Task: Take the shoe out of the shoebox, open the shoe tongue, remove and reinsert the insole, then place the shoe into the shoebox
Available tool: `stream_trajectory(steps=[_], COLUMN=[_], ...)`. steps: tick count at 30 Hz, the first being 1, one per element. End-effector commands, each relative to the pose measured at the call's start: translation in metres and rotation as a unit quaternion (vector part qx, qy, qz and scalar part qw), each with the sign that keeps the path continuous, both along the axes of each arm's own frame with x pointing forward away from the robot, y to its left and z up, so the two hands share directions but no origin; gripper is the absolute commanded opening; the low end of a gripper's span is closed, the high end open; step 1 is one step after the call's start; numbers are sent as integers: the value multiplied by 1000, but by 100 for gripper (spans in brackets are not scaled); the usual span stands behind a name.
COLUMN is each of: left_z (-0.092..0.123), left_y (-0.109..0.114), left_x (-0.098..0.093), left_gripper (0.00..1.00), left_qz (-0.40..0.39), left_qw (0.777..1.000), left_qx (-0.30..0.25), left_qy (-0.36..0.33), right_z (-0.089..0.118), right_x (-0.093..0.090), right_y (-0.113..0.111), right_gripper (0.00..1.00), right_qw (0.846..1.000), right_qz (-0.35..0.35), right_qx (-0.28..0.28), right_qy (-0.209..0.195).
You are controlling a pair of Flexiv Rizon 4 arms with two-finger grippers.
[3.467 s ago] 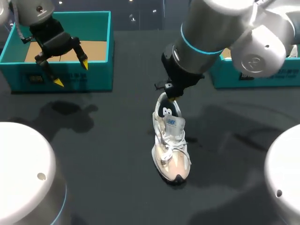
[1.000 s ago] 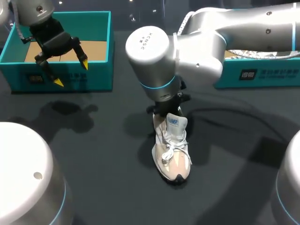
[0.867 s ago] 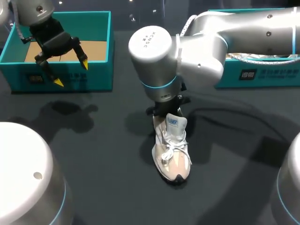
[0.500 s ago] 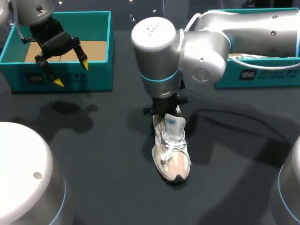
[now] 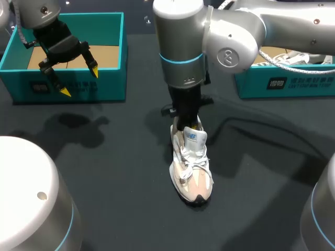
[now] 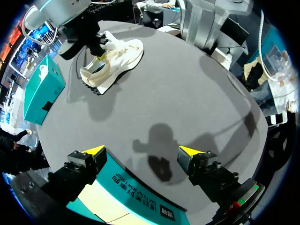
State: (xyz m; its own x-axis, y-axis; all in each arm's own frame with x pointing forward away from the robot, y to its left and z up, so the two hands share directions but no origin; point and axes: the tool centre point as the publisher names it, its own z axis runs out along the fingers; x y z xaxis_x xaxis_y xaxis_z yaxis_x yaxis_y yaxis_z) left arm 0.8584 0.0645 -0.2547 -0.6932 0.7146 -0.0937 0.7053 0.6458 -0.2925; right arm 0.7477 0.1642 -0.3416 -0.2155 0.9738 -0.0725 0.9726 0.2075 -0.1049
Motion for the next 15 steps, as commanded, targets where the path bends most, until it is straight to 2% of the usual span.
stream_trajectory(steps=[1,6,15], left_z=[0,0,0], left_y=[0,0,0], left_x=[-1,-1,-1], left_gripper=[100,100,100], left_qz=[0,0,0], left_qw=[1000,1000,1000], left_qx=[1,1,1], left_qy=[-1,-1,-1], right_z=[-1,-3,-6], right_x=[-5,-8,-9], right_y=[6,11,8], right_gripper=[22,45,58], right_qw=[1000,1000,1000], right_qz=[-2,-11,-22], right_qx=[0,2,5], right_qy=[2,6,0])
